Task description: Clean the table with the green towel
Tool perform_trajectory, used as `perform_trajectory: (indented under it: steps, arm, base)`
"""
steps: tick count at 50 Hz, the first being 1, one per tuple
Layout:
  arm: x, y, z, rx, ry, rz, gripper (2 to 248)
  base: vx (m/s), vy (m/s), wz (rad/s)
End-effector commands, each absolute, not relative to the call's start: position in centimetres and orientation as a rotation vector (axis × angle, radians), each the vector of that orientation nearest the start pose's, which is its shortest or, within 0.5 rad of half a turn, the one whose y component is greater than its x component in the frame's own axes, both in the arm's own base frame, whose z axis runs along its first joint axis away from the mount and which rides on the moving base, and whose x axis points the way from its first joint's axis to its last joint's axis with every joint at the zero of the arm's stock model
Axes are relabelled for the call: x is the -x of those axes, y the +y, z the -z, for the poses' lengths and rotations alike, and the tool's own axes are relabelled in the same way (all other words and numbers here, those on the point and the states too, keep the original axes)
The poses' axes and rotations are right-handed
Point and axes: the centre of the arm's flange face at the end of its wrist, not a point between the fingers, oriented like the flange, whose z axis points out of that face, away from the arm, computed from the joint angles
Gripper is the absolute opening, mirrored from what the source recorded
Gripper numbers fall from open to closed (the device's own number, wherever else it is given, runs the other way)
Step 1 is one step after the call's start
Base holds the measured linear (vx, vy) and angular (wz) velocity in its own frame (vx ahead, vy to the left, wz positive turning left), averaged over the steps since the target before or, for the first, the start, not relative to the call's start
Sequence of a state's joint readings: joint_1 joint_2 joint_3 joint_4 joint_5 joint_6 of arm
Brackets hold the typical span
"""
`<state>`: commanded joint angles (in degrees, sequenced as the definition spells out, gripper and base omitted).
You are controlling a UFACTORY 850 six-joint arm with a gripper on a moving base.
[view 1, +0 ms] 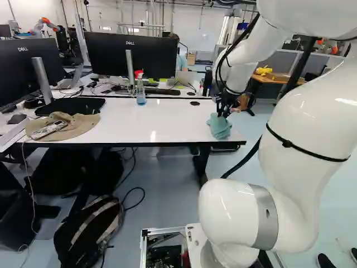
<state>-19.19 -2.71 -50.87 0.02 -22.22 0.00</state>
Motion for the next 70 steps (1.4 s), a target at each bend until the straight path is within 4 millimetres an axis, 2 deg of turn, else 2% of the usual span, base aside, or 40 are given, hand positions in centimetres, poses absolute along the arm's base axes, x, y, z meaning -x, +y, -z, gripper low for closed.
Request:
perform_trajectory:
  steps: [16,27,28,32,33,38,39,43,44,48,49,54,55,70]
  arm:
    - [-45.0,-18.4,-50.0,3.089,0.607,0.714,38]
    - [-45.0,-18.4,-50.0,3.089,0.607,0.714,42]
    - [-45.0,-18.4,-50.0,3.089,0.607,0.714,72]
    - [-45.0,-18.4,-50.0,3.089,0.607,0.714,72]
    - [-45.0,-18.4,-50.0,3.089,0.607,0.714,107]
    - [-45.0,-18.4,-50.0,3.089,0.607,0.714,107]
    - [-45.0,-18.4,-50.0,3.089,0.607,0.714,141]
    - [-45.0,-18.4,-50.0,3.089,0.607,0.714,141]
    - [-45.0,-18.4,-50.0,3.089,0.607,0.714,177]
    - [-45.0,-18.4,-50.0,3.089,0.607,0.714,177]
    - [-45.0,-18.4,-50.0,3.089,0.607,0.714,215]
    - [-45.0,-18.4,-50.0,3.089,0.607,0.714,215]
    - [-45.0,-18.4,-50.0,3.089,0.607,0.714,247]
    - [-45.0,-18.4,-50.0,3.089,0.607,0.714,247]
  base:
    - [0.0,0.0,0.0]
    - [0.0,0.0,0.0]
    - [0.0,0.0,0.0]
    - [0.0,0.0,0.0]
    - [0.0,0.0,0.0]
    - [0.0,0.0,0.0]
    - [0.0,0.0,0.0]
    - [0.0,0.0,0.0]
    - [0.0,0.0,0.0]
    - [0.0,0.0,0.0]
    - [0.0,0.0,0.0]
    - [0.0,0.0,0.0]
    - [0.0,0.0,0.0]
    - [0.0,0.0,0.0]
